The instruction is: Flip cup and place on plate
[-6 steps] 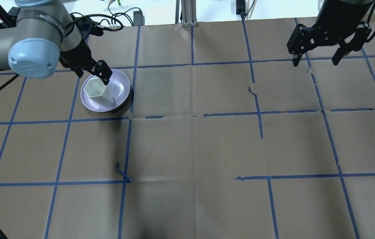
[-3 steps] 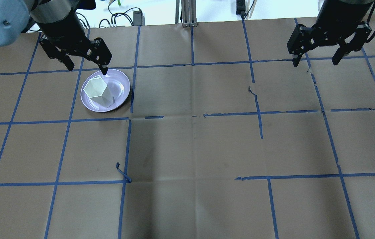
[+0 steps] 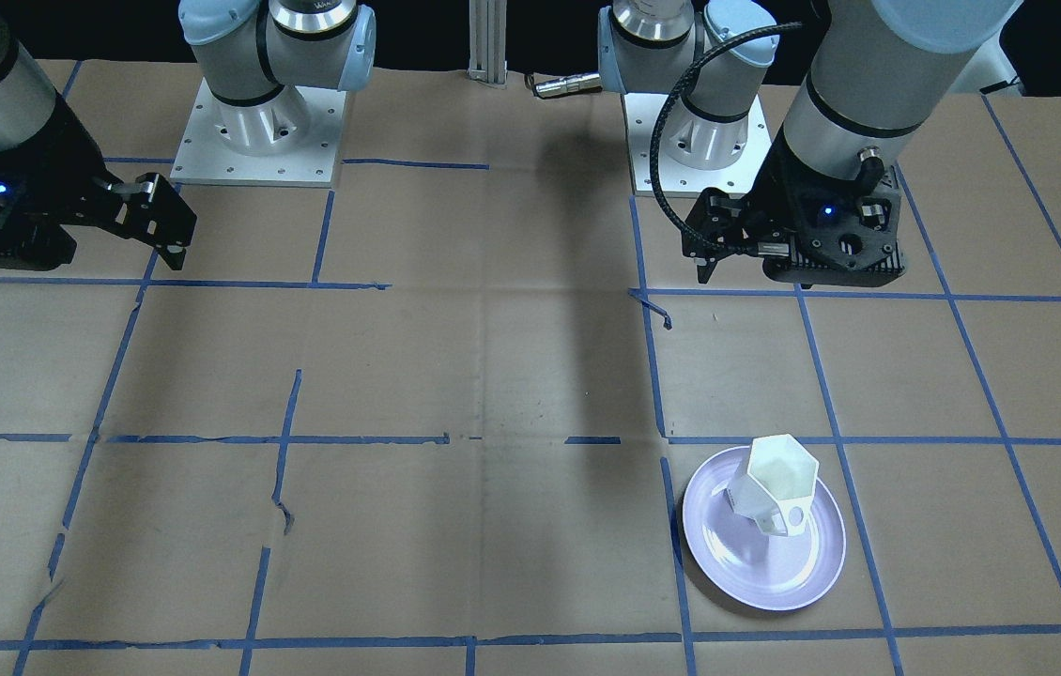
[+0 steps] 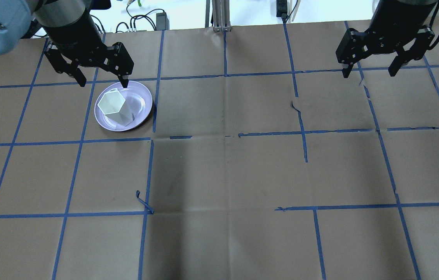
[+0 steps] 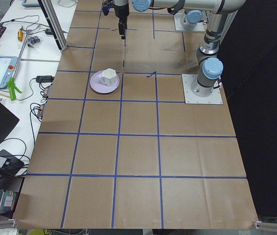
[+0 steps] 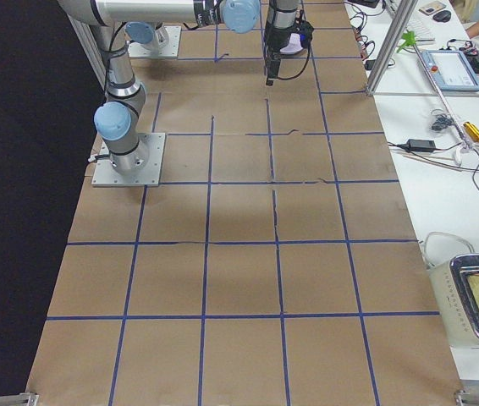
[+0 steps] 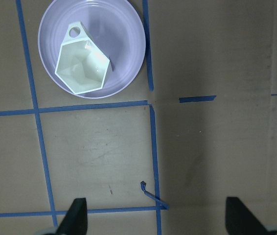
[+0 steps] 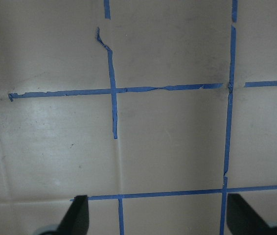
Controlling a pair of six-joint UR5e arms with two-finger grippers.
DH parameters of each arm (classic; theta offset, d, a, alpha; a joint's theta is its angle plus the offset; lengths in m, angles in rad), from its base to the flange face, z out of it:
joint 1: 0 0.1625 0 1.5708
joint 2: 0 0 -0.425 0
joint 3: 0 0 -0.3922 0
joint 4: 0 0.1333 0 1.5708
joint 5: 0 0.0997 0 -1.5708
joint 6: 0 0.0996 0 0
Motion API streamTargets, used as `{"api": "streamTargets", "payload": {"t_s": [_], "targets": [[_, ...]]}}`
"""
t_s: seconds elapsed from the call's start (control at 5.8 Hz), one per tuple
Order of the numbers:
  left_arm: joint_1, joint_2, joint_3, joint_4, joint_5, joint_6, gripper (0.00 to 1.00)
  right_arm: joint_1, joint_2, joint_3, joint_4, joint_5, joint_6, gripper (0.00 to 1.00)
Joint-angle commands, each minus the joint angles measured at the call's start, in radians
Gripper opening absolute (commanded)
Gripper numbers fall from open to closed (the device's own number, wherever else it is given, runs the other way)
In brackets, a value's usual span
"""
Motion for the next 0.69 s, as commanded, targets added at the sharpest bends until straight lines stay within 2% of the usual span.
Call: {"api": "streamTargets", "payload": {"t_s": [0.0, 0.52], "targets": [[0.003, 0.017, -0.001, 0.002, 0.002, -0.001, 0.99, 0.0, 0.0, 0.0, 0.0, 0.0, 0.0, 1.0], [0.02, 0.032, -0.004, -0.001, -0.002, 0.001, 0.99, 0.0, 0.0, 0.0, 0.0, 0.0, 0.0, 1.0]]}}
